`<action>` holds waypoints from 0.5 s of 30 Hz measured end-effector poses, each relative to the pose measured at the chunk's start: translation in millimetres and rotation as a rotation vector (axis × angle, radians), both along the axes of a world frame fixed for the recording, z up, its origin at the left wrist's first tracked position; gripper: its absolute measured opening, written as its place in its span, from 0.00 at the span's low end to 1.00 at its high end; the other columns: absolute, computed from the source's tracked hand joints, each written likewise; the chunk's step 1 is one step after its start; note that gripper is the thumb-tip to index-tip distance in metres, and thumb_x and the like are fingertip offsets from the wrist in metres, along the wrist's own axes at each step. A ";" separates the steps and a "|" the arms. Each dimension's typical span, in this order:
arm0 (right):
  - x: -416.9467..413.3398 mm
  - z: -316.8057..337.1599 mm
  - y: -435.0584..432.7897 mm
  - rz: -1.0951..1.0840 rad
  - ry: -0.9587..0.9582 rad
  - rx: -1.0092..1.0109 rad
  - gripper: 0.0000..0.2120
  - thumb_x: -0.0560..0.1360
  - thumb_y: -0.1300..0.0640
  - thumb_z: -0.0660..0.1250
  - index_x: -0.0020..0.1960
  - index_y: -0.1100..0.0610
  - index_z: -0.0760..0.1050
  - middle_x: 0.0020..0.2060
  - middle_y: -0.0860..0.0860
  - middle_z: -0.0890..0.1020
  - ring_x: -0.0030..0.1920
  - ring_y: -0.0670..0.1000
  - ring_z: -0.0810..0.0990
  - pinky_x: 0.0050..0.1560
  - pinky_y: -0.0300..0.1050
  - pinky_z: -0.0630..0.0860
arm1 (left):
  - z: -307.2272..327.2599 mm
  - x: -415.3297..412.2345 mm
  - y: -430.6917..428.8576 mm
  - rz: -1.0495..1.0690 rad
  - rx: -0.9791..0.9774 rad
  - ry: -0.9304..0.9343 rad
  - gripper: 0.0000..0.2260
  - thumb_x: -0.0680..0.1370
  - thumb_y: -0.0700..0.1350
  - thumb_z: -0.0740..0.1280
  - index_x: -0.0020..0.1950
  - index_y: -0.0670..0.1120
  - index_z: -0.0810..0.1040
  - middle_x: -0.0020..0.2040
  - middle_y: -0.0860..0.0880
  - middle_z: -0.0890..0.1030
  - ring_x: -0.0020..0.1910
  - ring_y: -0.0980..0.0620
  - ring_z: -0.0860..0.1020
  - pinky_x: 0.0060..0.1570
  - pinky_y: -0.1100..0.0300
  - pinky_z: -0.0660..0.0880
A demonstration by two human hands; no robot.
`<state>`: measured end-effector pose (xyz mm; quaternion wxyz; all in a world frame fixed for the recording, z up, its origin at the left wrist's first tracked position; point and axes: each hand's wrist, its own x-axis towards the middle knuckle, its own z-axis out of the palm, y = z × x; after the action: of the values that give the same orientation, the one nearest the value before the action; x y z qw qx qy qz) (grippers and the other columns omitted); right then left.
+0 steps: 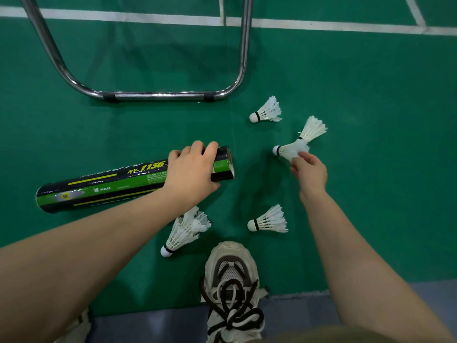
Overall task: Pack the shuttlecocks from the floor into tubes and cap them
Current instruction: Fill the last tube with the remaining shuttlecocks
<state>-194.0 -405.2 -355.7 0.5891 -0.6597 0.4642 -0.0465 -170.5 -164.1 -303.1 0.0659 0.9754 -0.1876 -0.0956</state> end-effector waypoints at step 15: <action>-9.3 69.4 80.5 0.461 -0.171 0.619 0.06 0.76 0.66 0.62 0.44 0.64 0.77 0.35 0.53 0.79 0.32 0.45 0.77 0.34 0.34 0.77 | -7.5 -3.0 5.2 0.049 0.021 0.013 0.31 0.68 0.55 0.72 0.66 0.48 0.64 0.57 0.45 0.71 0.56 0.43 0.72 0.56 0.49 0.64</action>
<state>-203.2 -324.7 -286.4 0.7916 -0.5317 0.2453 0.1743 -173.5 -158.9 -310.6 0.0590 0.9797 -0.1622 -0.1024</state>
